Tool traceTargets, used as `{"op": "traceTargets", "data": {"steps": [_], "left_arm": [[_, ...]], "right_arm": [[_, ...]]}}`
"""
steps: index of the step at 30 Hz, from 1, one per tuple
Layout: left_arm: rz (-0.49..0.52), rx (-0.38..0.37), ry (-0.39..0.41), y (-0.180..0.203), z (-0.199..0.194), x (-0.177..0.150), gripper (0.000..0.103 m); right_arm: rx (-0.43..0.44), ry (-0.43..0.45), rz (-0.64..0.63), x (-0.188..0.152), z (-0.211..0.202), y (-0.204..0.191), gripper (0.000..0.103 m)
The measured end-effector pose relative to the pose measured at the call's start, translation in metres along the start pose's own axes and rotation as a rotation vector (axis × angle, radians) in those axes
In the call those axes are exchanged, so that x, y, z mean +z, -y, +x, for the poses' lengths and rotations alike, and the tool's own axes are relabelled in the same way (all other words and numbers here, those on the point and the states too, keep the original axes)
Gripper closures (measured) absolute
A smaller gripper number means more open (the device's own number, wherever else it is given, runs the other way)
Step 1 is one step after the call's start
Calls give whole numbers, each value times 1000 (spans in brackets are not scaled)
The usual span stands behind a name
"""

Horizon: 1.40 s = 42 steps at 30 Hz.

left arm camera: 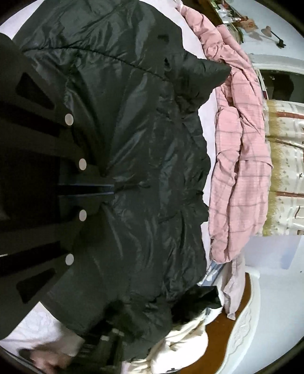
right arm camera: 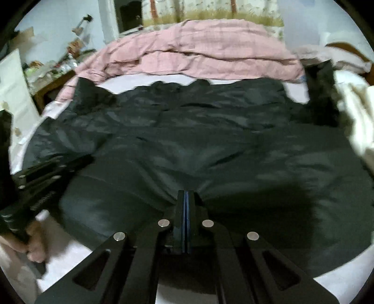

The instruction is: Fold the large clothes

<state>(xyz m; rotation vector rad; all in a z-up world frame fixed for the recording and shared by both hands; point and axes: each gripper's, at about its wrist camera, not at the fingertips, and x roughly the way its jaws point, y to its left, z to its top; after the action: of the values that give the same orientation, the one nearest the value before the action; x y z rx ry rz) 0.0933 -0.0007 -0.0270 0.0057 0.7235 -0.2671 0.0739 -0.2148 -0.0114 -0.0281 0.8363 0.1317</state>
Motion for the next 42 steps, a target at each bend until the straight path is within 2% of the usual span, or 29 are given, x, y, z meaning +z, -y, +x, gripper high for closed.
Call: {"op": "traceTargets", "data": {"steps": [2, 5, 7, 8, 10, 11, 14, 19, 22, 24, 25, 27, 28, 30, 31, 33, 34, 37, 39, 40, 42], "left_arm": [[23, 15, -18, 5, 6, -2, 99], [49, 31, -33, 9, 12, -5, 99], [42, 22, -37, 7, 12, -5, 99], [34, 13, -43, 5, 13, -5, 99], [22, 0, -51, 3, 14, -5, 99], [22, -1, -50, 3, 14, -6, 99], [29, 6, -46, 4, 14, -6, 99], [26, 2, -43, 4, 14, -6, 99], [18, -7, -40, 3, 14, -7, 99], [20, -3, -37, 3, 14, -7, 99], [20, -1, -34, 3, 13, -7, 99], [24, 3, -32, 4, 13, -7, 99], [26, 5, -32, 4, 13, -7, 99], [29, 7, -32, 4, 12, -7, 99], [28, 6, -32, 4, 12, -7, 99], [27, 6, -36, 5, 13, -7, 99], [29, 10, -39, 6, 13, -6, 99], [30, 11, -39, 6, 13, -6, 99], [37, 19, -17, 8, 7, -4, 99], [39, 21, 34, 9, -6, -3, 99], [39, -87, 170, 11, -46, 0, 99]], "right_arm": [[-70, 18, 67, 4, 0, 27, 103], [-59, 6, 209, 9, 3, 72, 103], [-37, -40, 184, 9, 1, 78, 103], [-68, -43, 155, 8, -2, 77, 103], [-192, -45, 110, 4, -6, 79, 103], [-197, -63, 138, 2, -3, 88, 103], [-106, -103, 322, -8, 3, 124, 103], [-183, -107, 318, -11, -3, 134, 103], [-199, -108, 340, -13, -7, 143, 103], [-287, -85, 362, -13, -15, 154, 103], [-378, -16, 401, -13, -28, 159, 103], [-432, 139, 456, -9, -55, 163, 103], [-398, 217, 443, -3, -69, 160, 103], [-283, 261, 378, 7, -75, 148, 103], [-187, 259, 340, 10, -73, 138, 103], [-39, 222, 321, 9, -62, 122, 103], [88, 175, 315, 7, -50, 107, 103], [296, 87, 279, 2, -23, 58, 103], [336, 83, 192, 2, -17, 20, 103], [347, 93, 110, 2, -17, -6, 103], [339, 133, 24, 1, -22, -37, 103]]}}
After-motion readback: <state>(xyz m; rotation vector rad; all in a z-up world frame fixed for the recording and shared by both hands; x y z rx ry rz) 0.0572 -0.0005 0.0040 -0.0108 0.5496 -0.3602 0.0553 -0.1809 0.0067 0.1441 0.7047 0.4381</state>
